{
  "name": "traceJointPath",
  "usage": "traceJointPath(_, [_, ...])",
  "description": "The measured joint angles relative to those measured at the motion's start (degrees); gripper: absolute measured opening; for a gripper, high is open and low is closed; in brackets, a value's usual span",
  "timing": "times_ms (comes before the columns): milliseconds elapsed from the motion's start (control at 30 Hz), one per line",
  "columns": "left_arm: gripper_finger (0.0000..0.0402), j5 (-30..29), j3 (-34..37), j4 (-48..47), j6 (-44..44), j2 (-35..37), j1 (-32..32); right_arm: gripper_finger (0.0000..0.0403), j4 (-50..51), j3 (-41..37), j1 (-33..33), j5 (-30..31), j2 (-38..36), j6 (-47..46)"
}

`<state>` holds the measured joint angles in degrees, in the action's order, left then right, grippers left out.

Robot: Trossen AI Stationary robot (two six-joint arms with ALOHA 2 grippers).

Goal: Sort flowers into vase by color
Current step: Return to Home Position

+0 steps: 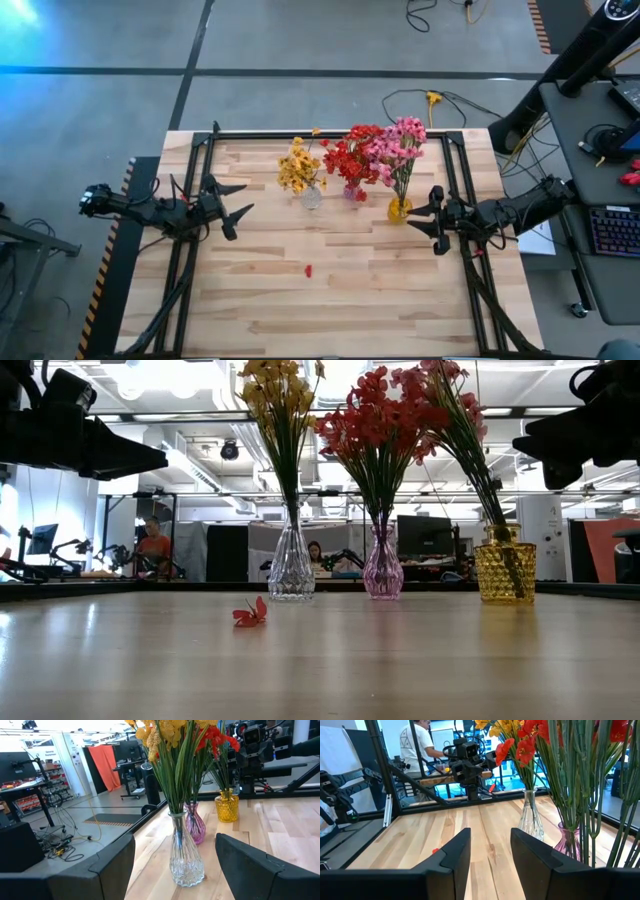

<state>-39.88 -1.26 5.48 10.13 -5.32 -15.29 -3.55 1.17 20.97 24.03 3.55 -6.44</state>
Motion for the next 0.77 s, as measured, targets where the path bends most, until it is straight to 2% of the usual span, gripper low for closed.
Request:
traceJointPath(300, [0.0258,0.00,0.00,-0.01,0.00,-0.01,0.01,0.0139,0.00,0.00,-0.02,0.00,0.00,0.00])
traceJointPath(767, [0.0258,0.00,0.00,0.01,0.00,-0.02,0.00,0.0130,-0.02,0.00,-0.02,0.01,0.00,0.00])
